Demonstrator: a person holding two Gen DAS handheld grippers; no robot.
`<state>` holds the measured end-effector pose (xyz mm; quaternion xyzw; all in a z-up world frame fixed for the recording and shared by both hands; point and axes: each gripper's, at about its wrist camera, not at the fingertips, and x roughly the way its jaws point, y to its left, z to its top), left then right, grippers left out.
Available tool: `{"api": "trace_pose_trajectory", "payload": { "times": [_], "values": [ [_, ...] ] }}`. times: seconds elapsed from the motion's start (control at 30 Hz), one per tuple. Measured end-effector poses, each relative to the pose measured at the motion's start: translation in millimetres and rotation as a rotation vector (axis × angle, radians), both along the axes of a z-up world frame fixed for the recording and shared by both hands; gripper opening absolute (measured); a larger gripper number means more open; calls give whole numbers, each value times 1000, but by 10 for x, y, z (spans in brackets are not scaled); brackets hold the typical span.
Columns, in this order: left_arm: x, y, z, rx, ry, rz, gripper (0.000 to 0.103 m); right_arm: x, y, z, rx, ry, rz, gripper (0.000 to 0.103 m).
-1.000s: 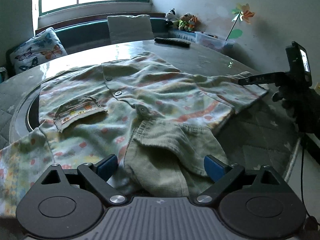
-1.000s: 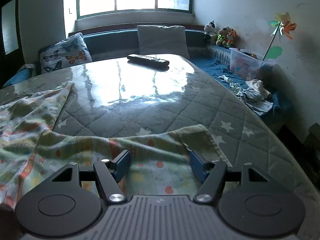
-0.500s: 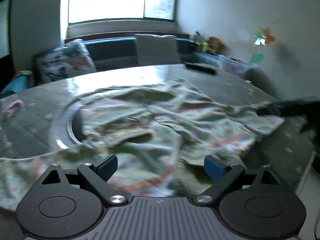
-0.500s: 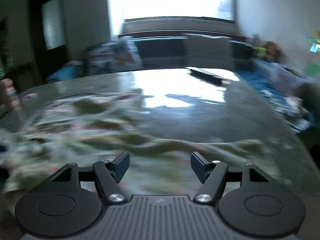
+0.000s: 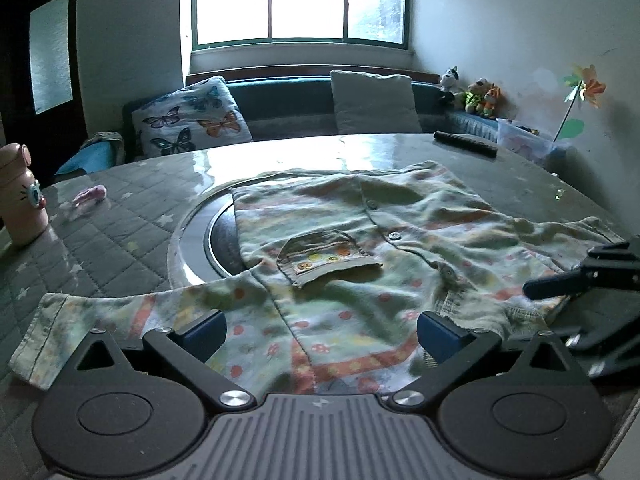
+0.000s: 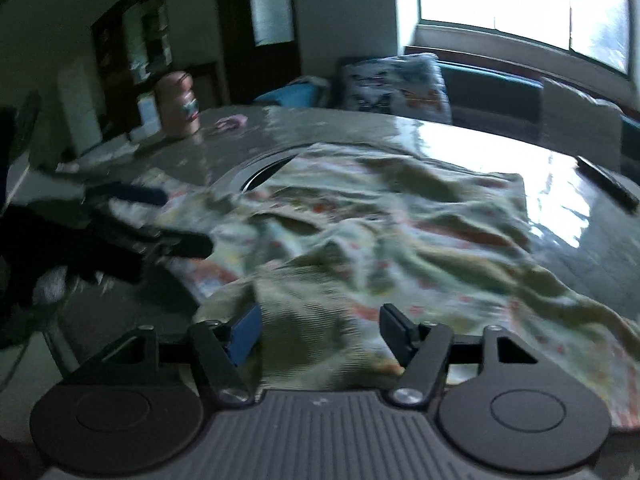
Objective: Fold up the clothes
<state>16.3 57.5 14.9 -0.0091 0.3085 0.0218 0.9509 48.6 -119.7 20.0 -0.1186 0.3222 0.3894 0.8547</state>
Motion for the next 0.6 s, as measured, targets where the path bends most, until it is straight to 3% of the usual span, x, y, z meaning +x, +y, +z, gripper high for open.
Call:
{"api": "trace_pose_trajectory", "payload": {
  "times": [0.1, 0.27, 0.47, 0.6],
  "values": [
    [3, -2, -9, 9, 2, 6, 103, -84, 112, -67, -37, -25, 23, 46],
    [72, -41, -41, 62, 8, 21, 103, -98, 101, -51, -35, -38, -2, 7],
    [234, -84, -152, 140, 36, 39, 102, 49, -170, 175, 100, 22, -69, 3],
    [286, -228, -238, 196, 49, -6, 102, 128, -272, 237, 152, 51, -99, 3]
  ]
}}
